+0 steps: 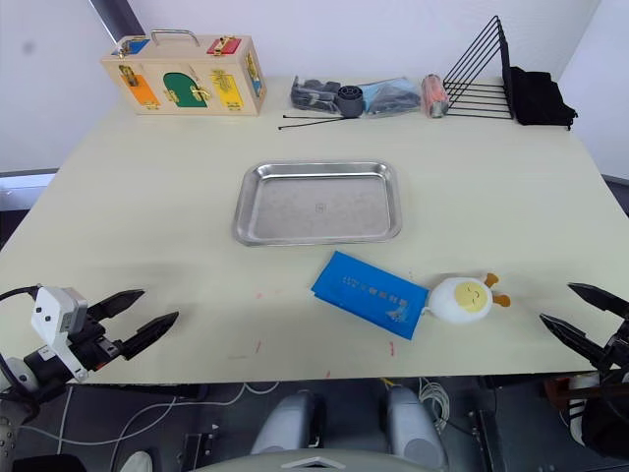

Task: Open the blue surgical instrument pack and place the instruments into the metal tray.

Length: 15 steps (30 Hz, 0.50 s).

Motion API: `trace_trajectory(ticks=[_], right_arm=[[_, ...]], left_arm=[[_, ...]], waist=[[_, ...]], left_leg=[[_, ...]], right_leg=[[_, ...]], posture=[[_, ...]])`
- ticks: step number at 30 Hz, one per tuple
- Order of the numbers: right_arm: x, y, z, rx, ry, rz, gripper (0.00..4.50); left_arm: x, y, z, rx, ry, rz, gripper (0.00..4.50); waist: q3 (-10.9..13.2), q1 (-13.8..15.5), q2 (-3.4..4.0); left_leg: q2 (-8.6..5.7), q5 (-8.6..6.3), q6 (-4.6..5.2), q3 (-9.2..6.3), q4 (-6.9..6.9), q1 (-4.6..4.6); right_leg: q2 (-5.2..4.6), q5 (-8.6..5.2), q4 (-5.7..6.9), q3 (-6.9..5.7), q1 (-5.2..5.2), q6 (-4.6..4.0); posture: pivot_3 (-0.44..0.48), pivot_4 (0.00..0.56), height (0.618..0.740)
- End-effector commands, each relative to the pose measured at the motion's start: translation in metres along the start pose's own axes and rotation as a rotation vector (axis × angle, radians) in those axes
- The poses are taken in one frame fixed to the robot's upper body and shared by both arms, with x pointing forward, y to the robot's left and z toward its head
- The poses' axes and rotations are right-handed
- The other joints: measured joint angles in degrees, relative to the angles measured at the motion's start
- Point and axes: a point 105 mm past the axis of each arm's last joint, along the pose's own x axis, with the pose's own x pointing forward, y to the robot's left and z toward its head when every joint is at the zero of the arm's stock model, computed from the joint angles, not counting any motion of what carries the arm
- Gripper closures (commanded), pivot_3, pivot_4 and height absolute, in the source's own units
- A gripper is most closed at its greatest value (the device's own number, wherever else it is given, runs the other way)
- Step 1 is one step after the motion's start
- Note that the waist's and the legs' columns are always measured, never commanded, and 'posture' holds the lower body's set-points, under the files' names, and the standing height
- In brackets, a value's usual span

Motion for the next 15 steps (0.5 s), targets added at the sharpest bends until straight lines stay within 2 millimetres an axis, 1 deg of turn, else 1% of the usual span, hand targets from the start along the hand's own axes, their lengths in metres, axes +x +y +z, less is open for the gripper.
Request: trace_trajectory(ticks=[1, 4, 10, 15], right_arm=[[0.004, 0.005, 0.009, -0.043, -0.031, 0.012, 0.05], [0.007, 0.009, 0.012, -0.049, -0.038, 0.022, 0.05], [0.011, 0.013, 0.017, -0.055, -0.049, 0.025, 0.05], [0.019, 0.028, 0.029, -0.033, -0.079, 0.102, 0.05]], left_arm=[[-0.004, 0.007, 0.007, 0.041, -0.011, 0.013, 0.00], [-0.003, 0.010, 0.006, 0.045, -0.006, 0.014, 0.00], [0.002, 0.009, 0.005, 0.049, -0.012, -0.010, 0.00], [0.010, 0.005, 0.007, 0.072, -0.012, -0.076, 0.00]], waist=[[0.0, 0.0, 0.00], [0.0, 0.0, 0.01], [0.0, 0.0, 0.01], [0.0, 0.0, 0.01]], left_leg=[[0.00, 0.00, 0.00, 0.00, 0.00, 0.00], [0.00, 0.00, 0.00, -0.04, 0.00, 0.00], [0.00, 0.00, 0.00, -0.03, 0.00, 0.00], [0.00, 0.00, 0.00, -0.04, 0.00, 0.01]], right_leg=[[0.00, 0.00, 0.00, 0.00, 0.00, 0.00], [0.02, 0.00, 0.03, -0.03, 0.00, 0.00], [0.00, 0.00, 0.04, -0.02, 0.00, 0.00], [0.00, 0.00, 0.06, -0.03, 0.00, 0.00]], posture=[[0.000, 0.150, 0.740], [0.000, 0.150, 0.740], [0.000, 0.150, 0.740], [0.000, 0.150, 0.740]])
